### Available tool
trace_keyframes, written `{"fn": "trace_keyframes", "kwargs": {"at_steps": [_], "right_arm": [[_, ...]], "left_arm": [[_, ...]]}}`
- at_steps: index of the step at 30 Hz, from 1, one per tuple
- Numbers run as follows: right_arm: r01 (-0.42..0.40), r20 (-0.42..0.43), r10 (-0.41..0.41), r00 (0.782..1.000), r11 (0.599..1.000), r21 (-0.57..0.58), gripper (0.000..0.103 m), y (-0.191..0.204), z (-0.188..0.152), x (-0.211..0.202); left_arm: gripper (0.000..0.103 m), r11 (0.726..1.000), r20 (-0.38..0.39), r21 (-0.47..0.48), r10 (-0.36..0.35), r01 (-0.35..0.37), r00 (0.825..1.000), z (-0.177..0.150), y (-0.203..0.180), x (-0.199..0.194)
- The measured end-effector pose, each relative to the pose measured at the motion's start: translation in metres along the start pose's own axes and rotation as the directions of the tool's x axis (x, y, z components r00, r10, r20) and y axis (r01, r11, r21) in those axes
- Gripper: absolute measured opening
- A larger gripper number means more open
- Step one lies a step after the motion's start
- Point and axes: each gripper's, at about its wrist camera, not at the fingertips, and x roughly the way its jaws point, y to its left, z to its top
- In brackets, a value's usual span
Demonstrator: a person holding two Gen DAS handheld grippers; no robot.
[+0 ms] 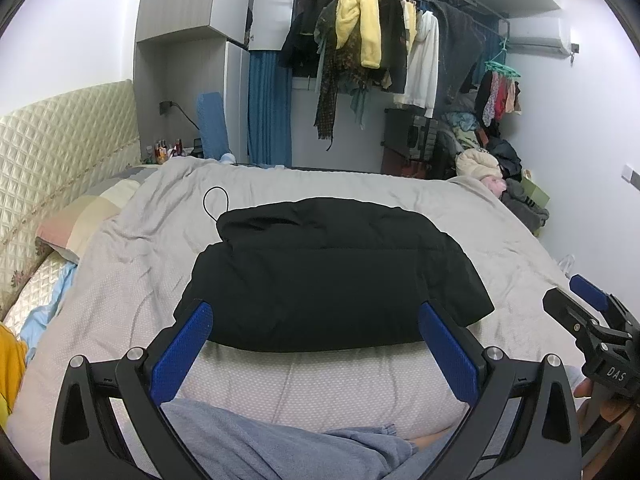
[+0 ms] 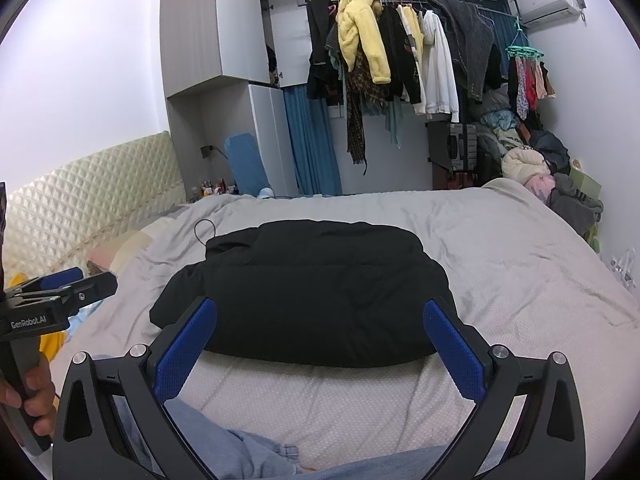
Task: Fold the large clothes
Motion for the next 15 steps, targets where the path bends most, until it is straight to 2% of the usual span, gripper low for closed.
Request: {"fn": "trace_keyframes", "kwargs": {"at_steps": [3,15], "right_arm": [[0.002,0.002,-0.002,1.0,1.0,0.0,0.103,0.0005,-0.0002,0.0002],[0.008,-0.003,-0.008,1.0,1.0,0.001,0.103,-0.0001,-0.0005,-0.0006]], "left_arm": [[0.103,1.0,-0.002,-0.001,0.028,-0.028,1.0,-0.0003,-0.0016,0.0005],[0.103,0.999,-0.004,0.001,0.032,-0.032,0.999,0.0035,-0.0072,-0.0049]]}}
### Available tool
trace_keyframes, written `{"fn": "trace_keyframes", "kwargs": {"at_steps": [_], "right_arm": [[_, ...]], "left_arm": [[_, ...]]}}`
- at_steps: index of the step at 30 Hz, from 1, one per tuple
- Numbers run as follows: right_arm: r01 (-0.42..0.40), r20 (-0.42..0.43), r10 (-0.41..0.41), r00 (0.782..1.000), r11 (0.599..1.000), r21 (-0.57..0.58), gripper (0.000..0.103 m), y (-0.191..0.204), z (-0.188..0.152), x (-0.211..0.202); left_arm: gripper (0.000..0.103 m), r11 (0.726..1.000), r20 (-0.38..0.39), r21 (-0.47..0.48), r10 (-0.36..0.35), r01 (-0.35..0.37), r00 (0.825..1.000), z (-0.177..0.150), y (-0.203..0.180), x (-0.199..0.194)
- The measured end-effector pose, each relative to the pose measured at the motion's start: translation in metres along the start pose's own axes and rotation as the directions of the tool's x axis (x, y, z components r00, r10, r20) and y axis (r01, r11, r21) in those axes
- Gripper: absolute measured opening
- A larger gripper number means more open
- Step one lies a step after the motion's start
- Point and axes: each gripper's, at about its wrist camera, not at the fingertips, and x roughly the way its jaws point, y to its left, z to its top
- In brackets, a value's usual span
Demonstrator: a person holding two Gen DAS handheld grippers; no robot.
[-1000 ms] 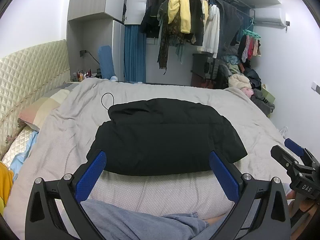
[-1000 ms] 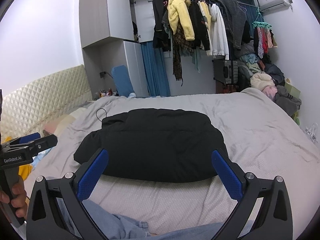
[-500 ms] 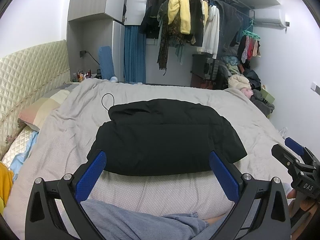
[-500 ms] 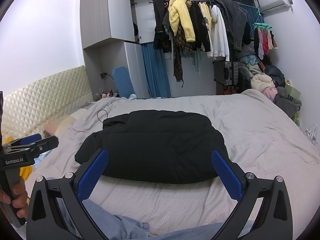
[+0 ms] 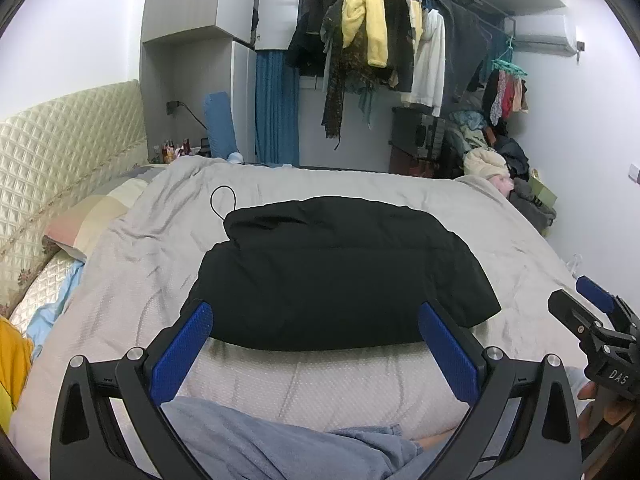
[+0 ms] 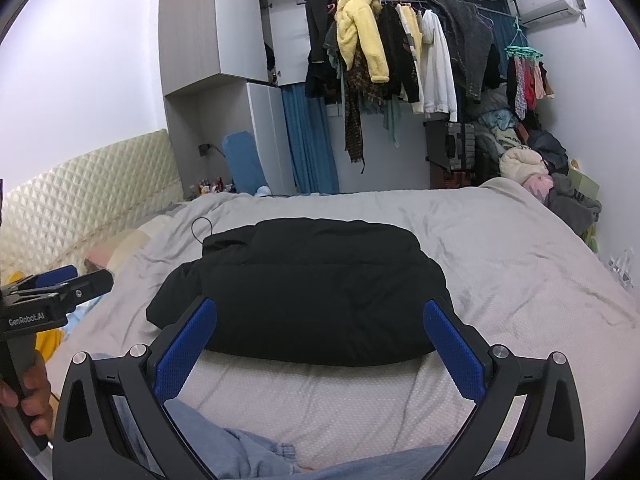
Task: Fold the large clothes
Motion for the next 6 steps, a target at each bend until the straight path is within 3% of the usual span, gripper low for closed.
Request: {"fn": "trace_keyframes", "kwargs": {"at_steps": [6], "right_arm": [[0.002,-0.001,-0.002,1.0,1.0,0.013,0.103,-0.0031,0.0003,-0.0004]], "left_arm": [[0.103,1.0,0.001,0.002,-0.01,0.01,1.0,-0.0002,-0.0024,-0.0017]]}}
